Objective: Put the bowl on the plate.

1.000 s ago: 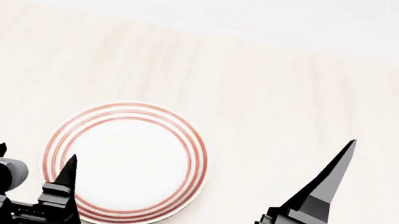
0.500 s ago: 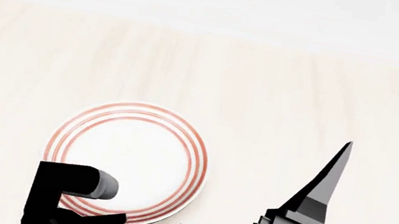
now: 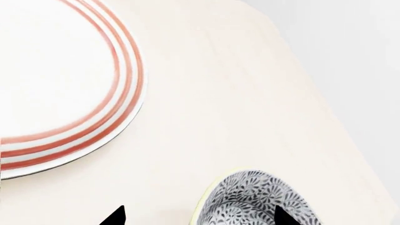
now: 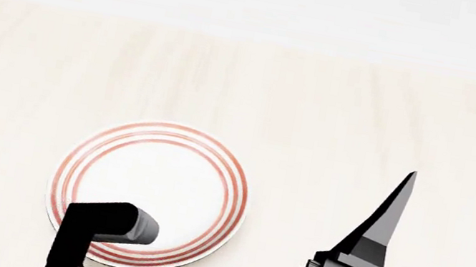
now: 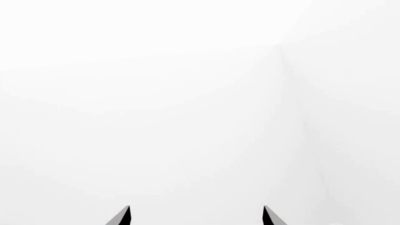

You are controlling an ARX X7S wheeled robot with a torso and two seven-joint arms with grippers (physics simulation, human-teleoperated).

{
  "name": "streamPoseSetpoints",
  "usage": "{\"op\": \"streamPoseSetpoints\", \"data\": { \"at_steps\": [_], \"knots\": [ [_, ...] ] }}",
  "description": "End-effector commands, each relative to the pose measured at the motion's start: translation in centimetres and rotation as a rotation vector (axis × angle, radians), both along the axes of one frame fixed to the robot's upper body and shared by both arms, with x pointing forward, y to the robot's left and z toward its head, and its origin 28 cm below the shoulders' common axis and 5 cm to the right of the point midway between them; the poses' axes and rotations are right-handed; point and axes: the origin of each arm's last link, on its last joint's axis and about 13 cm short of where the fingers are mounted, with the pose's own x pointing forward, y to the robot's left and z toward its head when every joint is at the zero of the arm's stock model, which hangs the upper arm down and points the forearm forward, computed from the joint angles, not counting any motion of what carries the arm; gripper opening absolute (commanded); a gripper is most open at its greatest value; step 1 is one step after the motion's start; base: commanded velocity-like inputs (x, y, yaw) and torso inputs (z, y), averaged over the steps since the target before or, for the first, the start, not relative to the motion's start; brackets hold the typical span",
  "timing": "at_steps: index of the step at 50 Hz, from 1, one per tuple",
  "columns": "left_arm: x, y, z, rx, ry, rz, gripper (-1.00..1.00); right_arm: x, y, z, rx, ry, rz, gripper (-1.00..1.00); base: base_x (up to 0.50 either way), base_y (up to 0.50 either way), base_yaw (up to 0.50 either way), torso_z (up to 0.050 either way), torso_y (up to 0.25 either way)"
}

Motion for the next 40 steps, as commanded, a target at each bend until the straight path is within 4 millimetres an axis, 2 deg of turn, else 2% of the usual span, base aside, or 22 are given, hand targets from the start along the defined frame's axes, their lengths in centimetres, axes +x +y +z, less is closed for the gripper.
{"op": "streamPoseSetpoints", "data": {
  "at_steps": [1, 36, 37, 40],
  "knots": [
    [-0.1, -0.4, -0.4, 0.03, 0.039, -0.015, 1.0, 0.0, -0.1, 0.0, -0.012, -0.005, -0.01, 1.0, 0.0, 0.0, 0.0, 0.0, 0.0],
    [-1.1, -0.9, -2.6, 0.316, -0.196, -0.14, 1.0, -0.2, 0.1, -0.4, -0.016, 0.009, 0.001, 1.0, 0.0, 0.0, 0.0, 0.0, 0.0],
    [-1.1, -0.9, -2.7, 0.328, -0.2, -0.141, -1.0, -0.2, 0.1, -0.4, -0.017, 0.01, 0.0, 1.0, 0.0, 0.0, 0.0, 0.0, 0.0],
    [-1.2, -0.9, -2.8, 0.343, -0.214, -0.144, -1.0, -0.2, 0.1, -0.5, -0.018, 0.012, 0.0, 1.0, 0.0, 0.0, 0.0, 0.0, 0.0]
  ]
}}
